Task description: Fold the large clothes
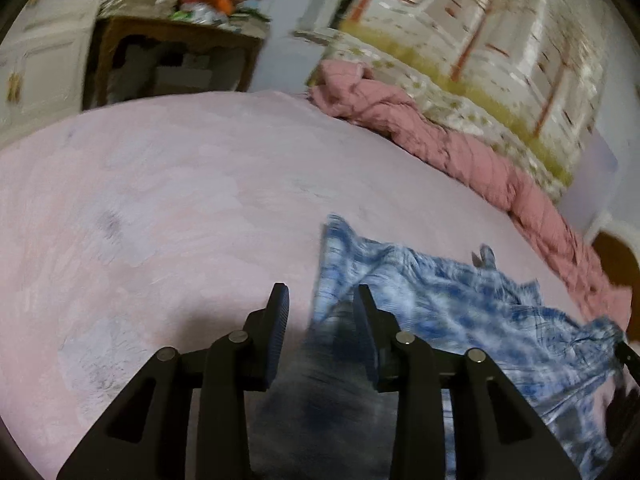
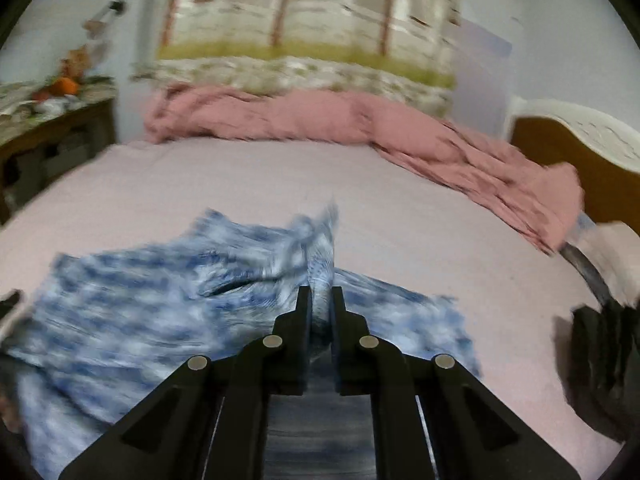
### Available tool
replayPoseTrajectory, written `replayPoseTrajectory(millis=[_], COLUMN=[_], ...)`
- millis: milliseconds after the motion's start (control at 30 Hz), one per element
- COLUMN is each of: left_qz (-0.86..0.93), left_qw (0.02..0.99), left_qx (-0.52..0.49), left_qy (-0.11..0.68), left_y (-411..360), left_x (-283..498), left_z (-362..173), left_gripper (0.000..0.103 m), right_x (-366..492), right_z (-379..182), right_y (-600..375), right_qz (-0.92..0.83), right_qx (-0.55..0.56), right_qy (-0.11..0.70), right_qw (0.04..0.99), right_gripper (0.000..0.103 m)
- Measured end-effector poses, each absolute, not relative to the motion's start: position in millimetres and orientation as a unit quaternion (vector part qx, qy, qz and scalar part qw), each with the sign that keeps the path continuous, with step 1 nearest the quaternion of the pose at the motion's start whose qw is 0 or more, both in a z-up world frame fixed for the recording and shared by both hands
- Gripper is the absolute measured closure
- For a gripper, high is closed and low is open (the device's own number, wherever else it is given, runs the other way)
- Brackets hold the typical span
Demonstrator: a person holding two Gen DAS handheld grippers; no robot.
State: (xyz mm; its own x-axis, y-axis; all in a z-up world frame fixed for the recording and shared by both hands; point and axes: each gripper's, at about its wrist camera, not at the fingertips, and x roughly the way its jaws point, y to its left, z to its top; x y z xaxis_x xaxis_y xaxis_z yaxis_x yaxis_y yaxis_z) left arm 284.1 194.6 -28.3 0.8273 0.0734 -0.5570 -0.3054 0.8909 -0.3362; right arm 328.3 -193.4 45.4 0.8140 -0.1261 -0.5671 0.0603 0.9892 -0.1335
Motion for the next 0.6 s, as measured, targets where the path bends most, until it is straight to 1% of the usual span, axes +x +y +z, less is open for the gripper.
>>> replayPoseTrajectory(millis=[167, 200, 267, 300, 400, 433, 467, 500, 533, 567, 600], left_qz=[0.090, 0.090, 0.092, 0.092, 0.095, 0.095, 0.095, 0.094, 0.095, 0.098, 0.107], left_qw=[0.937, 0.936, 0.935, 0.935, 0.932, 0.932, 0.933, 0.934, 0.933, 0.930, 0.923], left_qx=[-0.170, -0.173, -0.189, -0.198, -0.199, -0.194, -0.187, -0.181, -0.173, -0.165, -0.155], left_qy=[0.291, 0.293, 0.286, 0.281, 0.287, 0.290, 0.292, 0.295, 0.302, 0.314, 0.337], left_y=[179, 180, 186, 189, 190, 188, 185, 183, 180, 178, 175], left_x=[290, 291, 287, 285, 288, 289, 290, 292, 294, 298, 305], left_z=[-28, -29, -28, -28, -29, -30, -30, -30, -31, -34, -40], left_gripper=[0.058, 0.055, 0.053, 0.051, 0.049, 0.049, 0.049, 0.045, 0.042, 0.037, 0.036], right_x=[334, 334, 333, 333, 337, 336, 336, 337, 339, 342, 346], right_z=[-3, -9, -19, -22, -22, -21, -16, -16, -12, -8, -6], right_y=[-232, -235, -243, -246, -264, -269, -275, -279, -282, -285, -284], right_qz=[-0.045, -0.050, -0.068, -0.070, -0.046, -0.040, -0.026, -0.018, -0.005, 0.013, 0.021], right_qx=[-0.023, -0.023, -0.027, -0.026, 0.015, 0.028, 0.048, 0.058, 0.070, 0.082, 0.083], right_qy=[0.371, 0.376, 0.376, 0.376, 0.389, 0.386, 0.380, 0.378, 0.375, 0.370, 0.368], right_qw=[0.927, 0.925, 0.924, 0.924, 0.920, 0.921, 0.923, 0.924, 0.924, 0.925, 0.926], right_gripper=[0.095, 0.095, 0.095, 0.095, 0.095, 0.093, 0.086, 0.079, 0.058, 0.046, 0.038])
